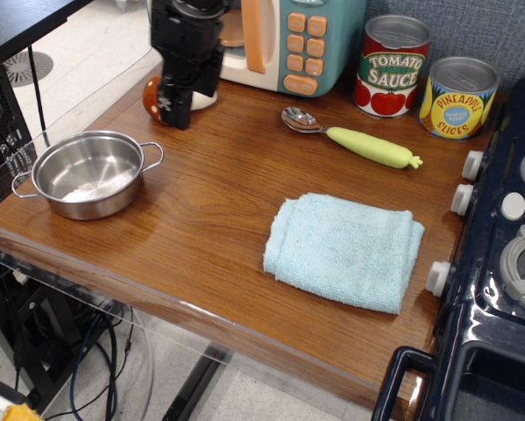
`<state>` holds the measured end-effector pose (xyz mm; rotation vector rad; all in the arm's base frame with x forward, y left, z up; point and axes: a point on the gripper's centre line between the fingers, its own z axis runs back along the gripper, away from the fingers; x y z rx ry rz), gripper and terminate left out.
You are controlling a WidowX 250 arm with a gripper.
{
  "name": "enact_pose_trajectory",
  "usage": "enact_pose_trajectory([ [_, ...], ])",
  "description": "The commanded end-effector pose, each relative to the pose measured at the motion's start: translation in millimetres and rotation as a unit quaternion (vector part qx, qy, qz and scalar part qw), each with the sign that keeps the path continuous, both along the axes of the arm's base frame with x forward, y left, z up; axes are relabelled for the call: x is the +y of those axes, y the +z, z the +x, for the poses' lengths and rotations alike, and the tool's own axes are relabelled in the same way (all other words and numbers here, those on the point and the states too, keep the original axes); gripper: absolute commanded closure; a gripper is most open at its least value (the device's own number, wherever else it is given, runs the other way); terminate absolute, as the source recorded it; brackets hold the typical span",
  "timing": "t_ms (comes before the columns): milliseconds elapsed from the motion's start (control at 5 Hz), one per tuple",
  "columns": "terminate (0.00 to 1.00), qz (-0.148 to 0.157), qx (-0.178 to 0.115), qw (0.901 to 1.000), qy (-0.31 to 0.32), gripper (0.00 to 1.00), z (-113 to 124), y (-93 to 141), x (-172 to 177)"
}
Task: PICK UP THE VESSEL AND PUT ANOTHER SIDE OF THE TABLE
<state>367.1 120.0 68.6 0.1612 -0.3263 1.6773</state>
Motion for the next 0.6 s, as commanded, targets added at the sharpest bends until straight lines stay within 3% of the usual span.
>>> enact_pose_trajectory([
  [0, 0.00, 0.052, 0.035, 0.9952, 0.076, 0.00, -30.0, 19.6, 48.1],
  [200, 0.00, 0.072, 0.067, 0.9922, 0.077, 0.00, -43.4, 16.9, 63.2],
  [400, 0.00, 0.045, 0.078, 0.9942, 0.059, 0.00, -49.0, 3.8, 74.3],
])
